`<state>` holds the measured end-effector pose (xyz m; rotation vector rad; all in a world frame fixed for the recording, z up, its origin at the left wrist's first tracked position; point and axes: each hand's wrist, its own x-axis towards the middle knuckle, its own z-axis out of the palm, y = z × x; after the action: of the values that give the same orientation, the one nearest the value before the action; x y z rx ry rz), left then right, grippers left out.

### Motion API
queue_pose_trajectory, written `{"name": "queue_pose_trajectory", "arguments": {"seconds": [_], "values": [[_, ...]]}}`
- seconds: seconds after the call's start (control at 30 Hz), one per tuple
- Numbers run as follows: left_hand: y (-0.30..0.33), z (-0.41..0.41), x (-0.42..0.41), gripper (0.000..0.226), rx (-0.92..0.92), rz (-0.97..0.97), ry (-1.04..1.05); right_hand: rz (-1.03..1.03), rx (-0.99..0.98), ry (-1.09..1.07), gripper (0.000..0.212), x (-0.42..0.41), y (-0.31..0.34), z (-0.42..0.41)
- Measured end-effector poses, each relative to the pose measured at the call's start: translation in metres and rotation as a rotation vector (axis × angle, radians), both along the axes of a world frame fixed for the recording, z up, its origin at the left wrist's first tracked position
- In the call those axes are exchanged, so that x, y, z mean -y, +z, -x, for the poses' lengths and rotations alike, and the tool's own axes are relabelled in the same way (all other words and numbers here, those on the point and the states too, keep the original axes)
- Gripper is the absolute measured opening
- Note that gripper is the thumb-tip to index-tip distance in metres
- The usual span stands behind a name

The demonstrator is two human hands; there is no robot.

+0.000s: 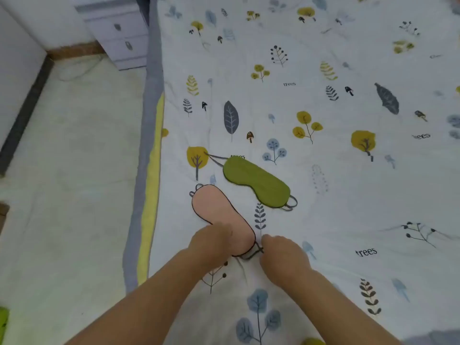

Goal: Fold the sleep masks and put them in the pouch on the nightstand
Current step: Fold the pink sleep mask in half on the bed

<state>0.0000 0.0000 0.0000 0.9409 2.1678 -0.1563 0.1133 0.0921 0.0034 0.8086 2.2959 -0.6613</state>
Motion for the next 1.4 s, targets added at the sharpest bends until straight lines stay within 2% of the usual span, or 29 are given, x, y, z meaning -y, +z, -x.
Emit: {"name": "queue_pose_trajectory", "arguments": {"seconds": [0.13, 0.27, 0.33, 0.43, 0.6, 0.73, 0.8, 0.87, 0.93, 1.07, 1.13, 1.2, 1.27, 1.4], "values": [[-0.033, 0.014, -0.007, 0.03, -0.092, 0.005, -0.097, -0.02, -0.039, -0.062, 0.026, 0.004, -0.034, 0.016], [-0.061, 0.026, -0.014, 0.038, -0.182, -0.098, -0.038, -0.041, -0.115, -0.186, 0.04, 0.008, -0.064, 0.033], [-0.074, 0.035, -0.016, 0.043, -0.244, -0.143, -0.103, -0.094, -0.134, -0.228, 0.046, 0.009, -0.078, 0.039], [-0.091, 0.05, -0.016, 0.055, -0.294, -0.187, -0.232, -0.164, -0.152, -0.302, 0.041, 0.012, -0.093, 0.046], [-0.108, 0.064, -0.016, 0.042, -0.366, -0.173, -0.319, -0.153, -0.179, -0.341, 0.028, 0.019, -0.107, 0.053], [-0.104, 0.072, -0.019, 0.018, -0.529, -0.33, -0.336, -0.039, -0.204, -0.393, 0.012, 0.014, -0.105, 0.049], [-0.098, 0.074, -0.019, 0.02, -0.42, -0.235, -0.252, 0.053, -0.225, -0.476, 0.002, 0.003, -0.1, 0.045], [-0.096, 0.078, -0.019, 0.028, -0.274, -0.202, -0.139, 0.101, -0.236, -0.541, 0.007, -0.011, -0.095, 0.037], [-0.093, 0.079, -0.018, 0.033, -0.1, -0.258, 0.026, 0.103, -0.259, -0.606, 0.015, -0.03, -0.091, 0.028], [-0.092, 0.073, -0.015, 0.024, 0.082, -0.287, 0.176, 0.019, -0.326, -0.796, 0.011, -0.062, -0.086, 0.009], [-0.094, 0.067, -0.009, 0.02, 0.156, -0.289, 0.228, 0.026, -0.307, -0.846, 0.02, -0.067, -0.087, 0.003], [-0.097, 0.06, -0.004, 0.032, 0.2, -0.273, 0.246, 0.061, -0.227, -0.822, 0.032, -0.065, -0.089, 0.0], [-0.101, 0.055, -0.001, 0.043, 0.186, -0.294, 0.265, 0.012, -0.21, -0.771, 0.038, -0.059, -0.089, 0.0], [-0.106, 0.049, 0.0, 0.033, 0.121, -0.443, 0.438, -0.146, -0.514, -0.682, 0.024, -0.03, -0.074, 0.011]]}}
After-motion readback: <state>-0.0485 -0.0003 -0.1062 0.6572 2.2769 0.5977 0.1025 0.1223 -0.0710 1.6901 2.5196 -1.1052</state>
